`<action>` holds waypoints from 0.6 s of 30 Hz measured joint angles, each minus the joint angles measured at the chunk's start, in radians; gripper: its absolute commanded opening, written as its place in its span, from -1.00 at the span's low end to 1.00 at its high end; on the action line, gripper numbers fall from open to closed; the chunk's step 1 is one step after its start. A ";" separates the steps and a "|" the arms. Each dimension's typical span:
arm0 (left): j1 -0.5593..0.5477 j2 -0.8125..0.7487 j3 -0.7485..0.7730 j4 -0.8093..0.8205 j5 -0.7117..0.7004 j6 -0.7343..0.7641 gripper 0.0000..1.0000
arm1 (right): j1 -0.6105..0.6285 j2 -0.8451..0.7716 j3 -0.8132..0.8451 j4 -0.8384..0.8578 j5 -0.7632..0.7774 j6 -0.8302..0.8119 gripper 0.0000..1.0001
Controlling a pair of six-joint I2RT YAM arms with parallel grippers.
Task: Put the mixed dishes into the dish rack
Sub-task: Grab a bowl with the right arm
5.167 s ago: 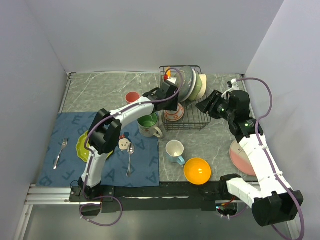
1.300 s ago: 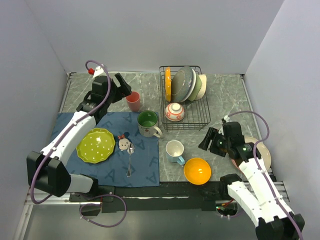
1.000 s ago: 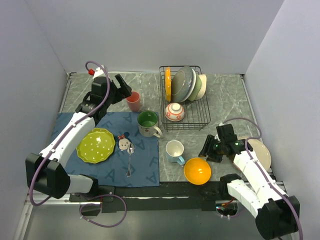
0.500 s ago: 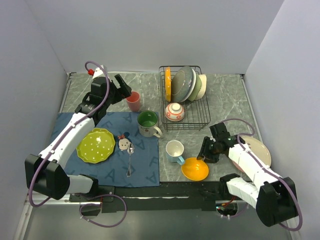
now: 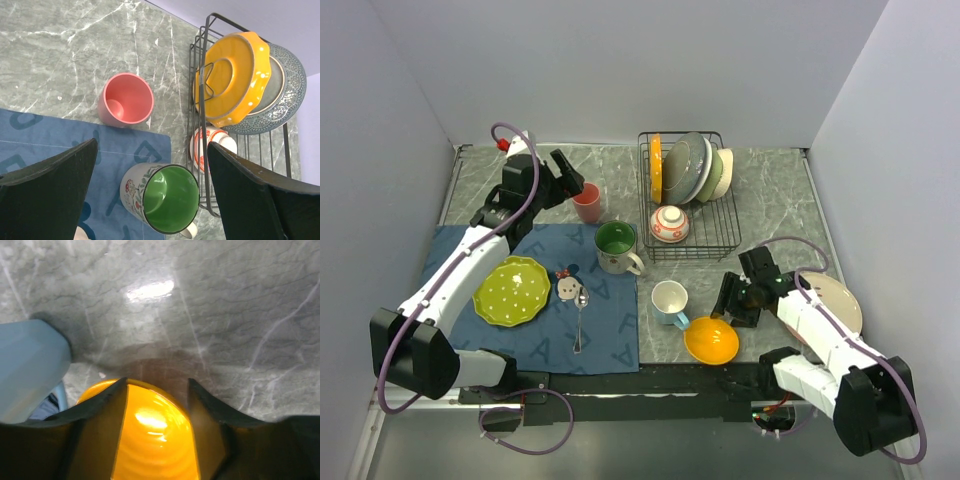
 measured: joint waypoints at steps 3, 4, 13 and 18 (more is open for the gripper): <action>0.000 0.000 -0.005 0.001 0.000 0.000 0.94 | 0.011 -0.013 0.000 -0.002 -0.005 -0.004 0.34; 0.000 0.000 -0.006 0.000 0.000 0.000 0.93 | 0.017 -0.015 0.000 -0.003 -0.008 -0.004 0.34; 0.000 -0.005 -0.011 0.006 0.000 0.000 0.93 | 0.094 -0.019 0.000 -0.010 -0.024 0.006 0.08; 0.000 -0.010 -0.022 0.006 0.000 0.000 0.94 | 0.145 -0.064 -0.001 -0.041 -0.029 0.032 0.02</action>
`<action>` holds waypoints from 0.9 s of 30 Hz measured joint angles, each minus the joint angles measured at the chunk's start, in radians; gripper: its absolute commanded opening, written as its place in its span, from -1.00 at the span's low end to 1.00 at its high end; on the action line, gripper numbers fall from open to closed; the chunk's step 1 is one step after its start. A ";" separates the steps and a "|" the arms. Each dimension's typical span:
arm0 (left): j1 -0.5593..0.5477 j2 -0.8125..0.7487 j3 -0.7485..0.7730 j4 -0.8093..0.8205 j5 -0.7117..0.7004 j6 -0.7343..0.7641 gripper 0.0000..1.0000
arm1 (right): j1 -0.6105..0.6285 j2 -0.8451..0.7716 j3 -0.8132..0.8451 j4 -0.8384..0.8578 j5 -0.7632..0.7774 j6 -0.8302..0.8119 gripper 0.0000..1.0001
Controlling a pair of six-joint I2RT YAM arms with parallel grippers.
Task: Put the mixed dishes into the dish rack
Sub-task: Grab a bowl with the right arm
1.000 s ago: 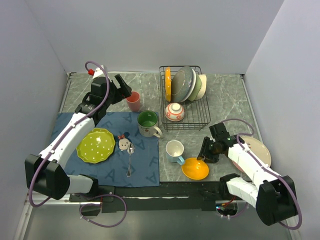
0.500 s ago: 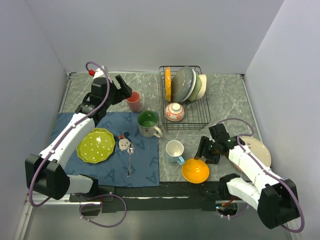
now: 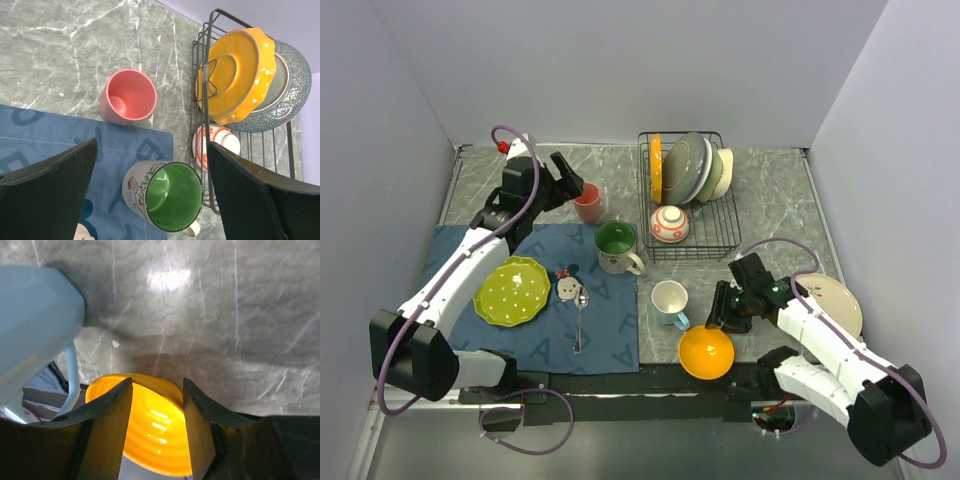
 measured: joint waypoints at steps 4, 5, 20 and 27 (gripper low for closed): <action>0.000 0.000 -0.002 0.000 0.000 0.000 0.93 | 0.013 -0.042 -0.001 -0.035 0.000 0.014 0.08; 0.000 0.000 -0.002 0.000 0.000 0.000 0.93 | 0.014 -0.051 -0.002 -0.044 0.000 0.017 0.11; 0.000 0.000 -0.003 0.014 0.007 0.000 0.94 | 0.037 -0.153 -0.074 -0.077 -0.046 0.026 0.16; 0.000 0.000 -0.009 0.019 0.008 0.000 0.93 | 0.069 -0.146 -0.085 -0.087 -0.028 0.051 -0.18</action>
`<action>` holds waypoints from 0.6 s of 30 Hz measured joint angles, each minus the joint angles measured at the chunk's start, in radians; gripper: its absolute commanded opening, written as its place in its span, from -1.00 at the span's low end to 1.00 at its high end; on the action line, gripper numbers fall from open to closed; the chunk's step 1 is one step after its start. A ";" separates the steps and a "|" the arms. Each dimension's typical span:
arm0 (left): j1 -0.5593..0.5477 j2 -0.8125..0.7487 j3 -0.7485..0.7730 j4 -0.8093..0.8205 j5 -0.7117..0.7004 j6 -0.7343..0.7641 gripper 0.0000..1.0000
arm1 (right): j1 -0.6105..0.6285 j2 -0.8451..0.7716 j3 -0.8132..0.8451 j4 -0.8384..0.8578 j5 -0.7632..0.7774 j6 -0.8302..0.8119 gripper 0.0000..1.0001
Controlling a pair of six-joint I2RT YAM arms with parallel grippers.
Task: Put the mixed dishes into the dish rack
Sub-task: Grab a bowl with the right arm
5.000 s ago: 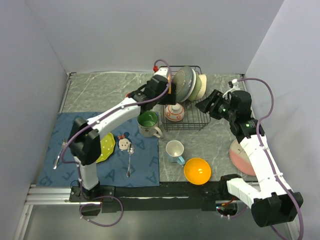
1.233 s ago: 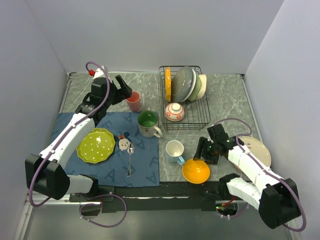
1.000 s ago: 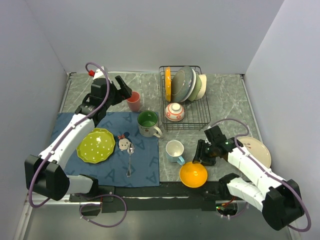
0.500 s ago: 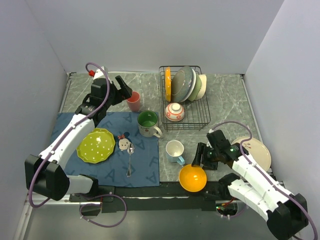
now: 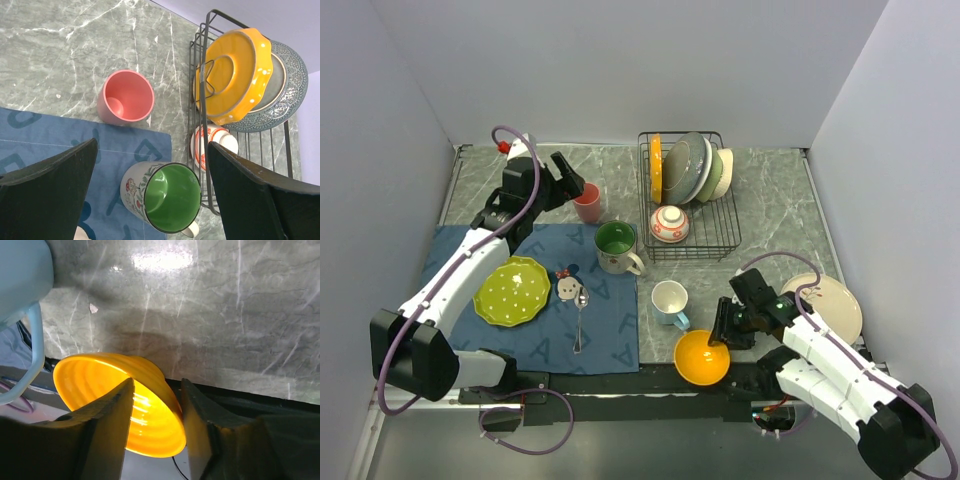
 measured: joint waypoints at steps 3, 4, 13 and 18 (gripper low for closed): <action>0.000 0.000 -0.004 0.002 0.000 0.000 0.93 | 0.003 0.005 0.000 0.000 0.015 0.005 -0.48; 0.000 0.000 -0.005 0.002 0.000 0.000 0.93 | 0.004 0.009 0.001 -0.003 0.022 0.009 -0.54; 0.000 0.000 -0.005 0.002 0.013 0.000 0.94 | 0.011 0.003 0.063 -0.044 0.077 0.035 -1.00; 0.000 0.000 -0.005 0.002 0.020 0.000 0.93 | 0.011 -0.001 0.095 -0.098 0.106 0.034 -1.00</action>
